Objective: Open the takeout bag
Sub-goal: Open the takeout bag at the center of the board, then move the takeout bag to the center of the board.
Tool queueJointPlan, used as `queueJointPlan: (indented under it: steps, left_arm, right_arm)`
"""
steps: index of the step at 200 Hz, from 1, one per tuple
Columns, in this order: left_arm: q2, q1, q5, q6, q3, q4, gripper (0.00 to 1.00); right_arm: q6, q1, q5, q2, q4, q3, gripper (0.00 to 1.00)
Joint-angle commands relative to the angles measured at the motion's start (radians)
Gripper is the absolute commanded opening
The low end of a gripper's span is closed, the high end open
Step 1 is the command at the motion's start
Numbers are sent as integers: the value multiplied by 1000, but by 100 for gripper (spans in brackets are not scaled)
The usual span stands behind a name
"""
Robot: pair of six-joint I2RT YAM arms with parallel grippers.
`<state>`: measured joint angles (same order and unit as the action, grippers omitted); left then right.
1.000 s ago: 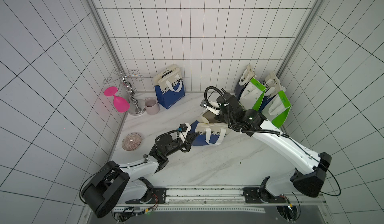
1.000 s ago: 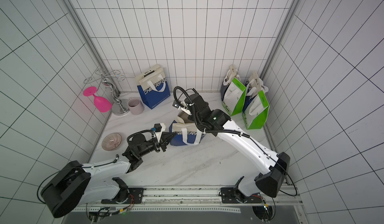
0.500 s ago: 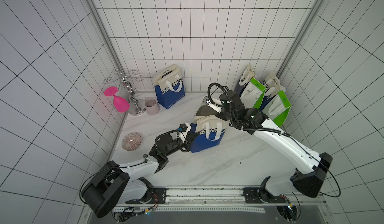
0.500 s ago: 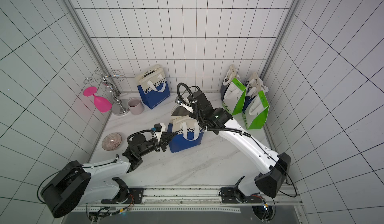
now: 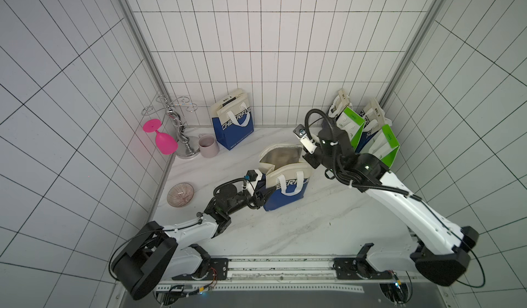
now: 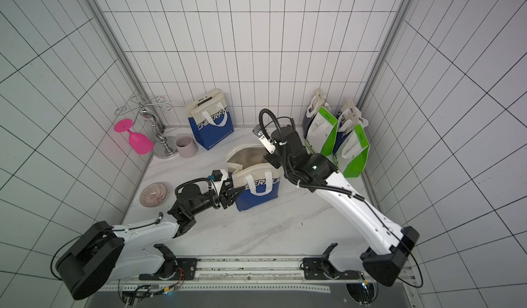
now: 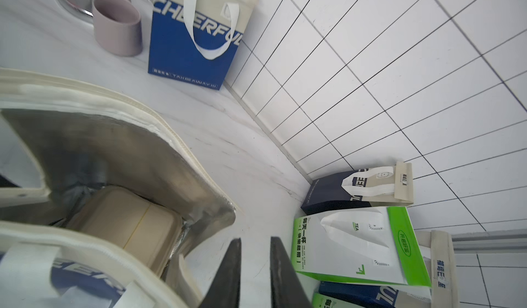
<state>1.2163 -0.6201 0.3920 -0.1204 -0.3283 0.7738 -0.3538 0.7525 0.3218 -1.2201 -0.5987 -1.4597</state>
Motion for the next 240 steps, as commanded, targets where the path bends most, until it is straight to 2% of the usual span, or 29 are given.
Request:
queueJointPlan:
  steps: [1,34,61,101,126,139,185,240]
  left_arm:
    - [-53,-2,-4,-18,-39,-18,51]
    - [-129,-4,-34,-4,-143,-204,47]
    - [-102,-3,-33,16,-203,-270,45]
    - [-45,-5,8,-8,-271,-278,16]
    - [-30,-6,2,17,-320,-352,13]
    - [-32,-8,-14,27,-326,-358,0]
    - [28,-9,-113,55,-418,-371,0]
    - [221,14,-261,126,-615,-325,0]
  right_arm:
    - [153,-5,-81,159,-5,148,21]
    - [237,-5,-157,347,-25,261,21]
    - [270,-5,-192,426,-80,276,21]
    - [285,-5,-204,501,-128,298,22]
    - [283,-5,-196,536,-157,315,22]
    - [286,-5,-196,552,-159,319,22]
    - [296,-5,-211,573,-165,323,22]
    - [308,-5,-221,578,-173,340,23]
